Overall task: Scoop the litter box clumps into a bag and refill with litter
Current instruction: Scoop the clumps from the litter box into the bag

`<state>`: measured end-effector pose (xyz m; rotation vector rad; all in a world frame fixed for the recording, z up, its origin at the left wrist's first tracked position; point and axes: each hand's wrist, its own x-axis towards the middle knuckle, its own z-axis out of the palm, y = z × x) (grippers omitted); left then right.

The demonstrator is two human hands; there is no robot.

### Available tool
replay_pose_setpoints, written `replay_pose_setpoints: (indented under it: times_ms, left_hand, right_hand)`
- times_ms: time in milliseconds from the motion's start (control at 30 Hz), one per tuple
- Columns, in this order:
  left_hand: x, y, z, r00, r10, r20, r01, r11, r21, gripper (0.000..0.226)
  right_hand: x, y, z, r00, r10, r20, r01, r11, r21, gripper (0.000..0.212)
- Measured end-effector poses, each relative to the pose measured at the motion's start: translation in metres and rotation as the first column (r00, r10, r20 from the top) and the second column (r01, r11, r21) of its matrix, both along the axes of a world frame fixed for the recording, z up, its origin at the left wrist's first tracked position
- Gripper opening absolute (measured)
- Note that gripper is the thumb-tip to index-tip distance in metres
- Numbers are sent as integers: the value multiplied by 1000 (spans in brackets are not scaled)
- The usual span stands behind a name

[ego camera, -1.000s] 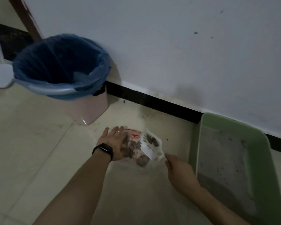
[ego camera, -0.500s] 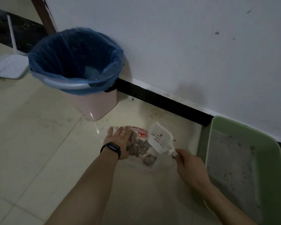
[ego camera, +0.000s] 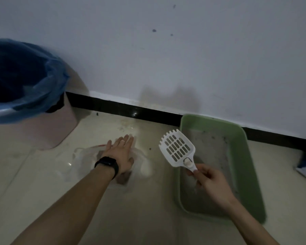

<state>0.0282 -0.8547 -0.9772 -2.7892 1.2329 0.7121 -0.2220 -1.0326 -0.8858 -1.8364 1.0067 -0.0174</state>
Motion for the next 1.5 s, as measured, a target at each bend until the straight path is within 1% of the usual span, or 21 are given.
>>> replay_pose_setpoints:
  times_ms: [67,167,267,333,400,433,467,533,600,667,733,867,967,1167,1267,1333,1367,1400,1433,1467,1500]
  left_hand:
    - [-8,-21,4,1000,-16,-24,16,1000,3,75]
    - [-8,-26,4,997,44,-66,-44,999,-9,67]
    - [1,-5,0,966,211,-152,-232,963,-136,50]
    - [6,7,5,906,338,-254,-405,868,-288,26]
    - [10,20,17,859,401,-319,-505,767,-396,15]
    - [10,27,22,863,396,-314,-500,761,-414,17]
    - [10,36,26,893,357,-275,-445,796,-411,21]
    - [8,55,31,969,201,-141,-239,904,-356,37]
    - [3,70,29,995,71,-67,-87,959,-271,56]
    - [1,83,22,998,52,-35,-58,980,-191,67]
    - [-1,91,13,998,56,-11,-57,985,-161,70]
    - [-1,97,6,997,74,30,-65,970,-232,62]
    - [5,101,7,997,67,27,-58,964,-261,54]
    - [10,113,6,998,36,51,-26,982,-185,58]
    - [9,105,8,995,-60,81,70,988,-136,67]
    - [8,94,16,987,-97,131,121,975,-188,71]
    - [8,87,20,986,-72,150,109,961,-254,67]
    - [9,78,24,988,-9,156,62,940,-337,62]
    - [10,69,29,987,77,142,-9,905,-426,59]
    - [12,59,33,981,160,108,-85,862,-501,59]
    - [13,49,38,974,214,71,-142,826,-545,60]
  right_hand:
    - [-5,-5,-4,999,32,-11,-33,998,-60,18]
    - [0,-2,-12,982,172,-75,-186,943,-275,21]
    - [14,13,-29,933,323,-158,-358,801,-479,28]
    - [24,23,-45,885,389,-256,-459,639,-617,32]
    - [37,34,-59,844,423,-331,-523,508,-684,40]
    - [44,40,-65,824,436,-361,-550,462,-696,44]
    - [50,46,-69,804,454,-383,-574,427,-698,47]
    - [65,60,-77,781,489,-389,-592,380,-710,50]
    - [74,71,-81,778,508,-371,-580,351,-736,52]
    - [80,81,-83,779,518,-353,-575,367,-732,54]
    - [83,87,-87,784,521,-338,-571,390,-722,56]
    - [90,91,-95,788,517,-335,-570,406,-715,61]
    - [97,95,-96,787,515,-340,-573,407,-711,58]
    - [103,108,-92,783,525,-335,-557,349,-754,58]
    - [92,100,-88,790,512,-339,-555,360,-749,58]
    - [84,89,-83,798,513,-317,-557,424,-714,52]
    - [80,83,-79,817,508,-274,-536,492,-686,44]
    - [75,78,-71,849,488,-204,-496,601,-627,37]
    - [70,72,-62,893,436,-110,-424,736,-527,31]
    - [62,66,-51,939,343,-15,-318,851,-418,28]
    - [52,58,-41,972,228,60,-199,930,-309,26]
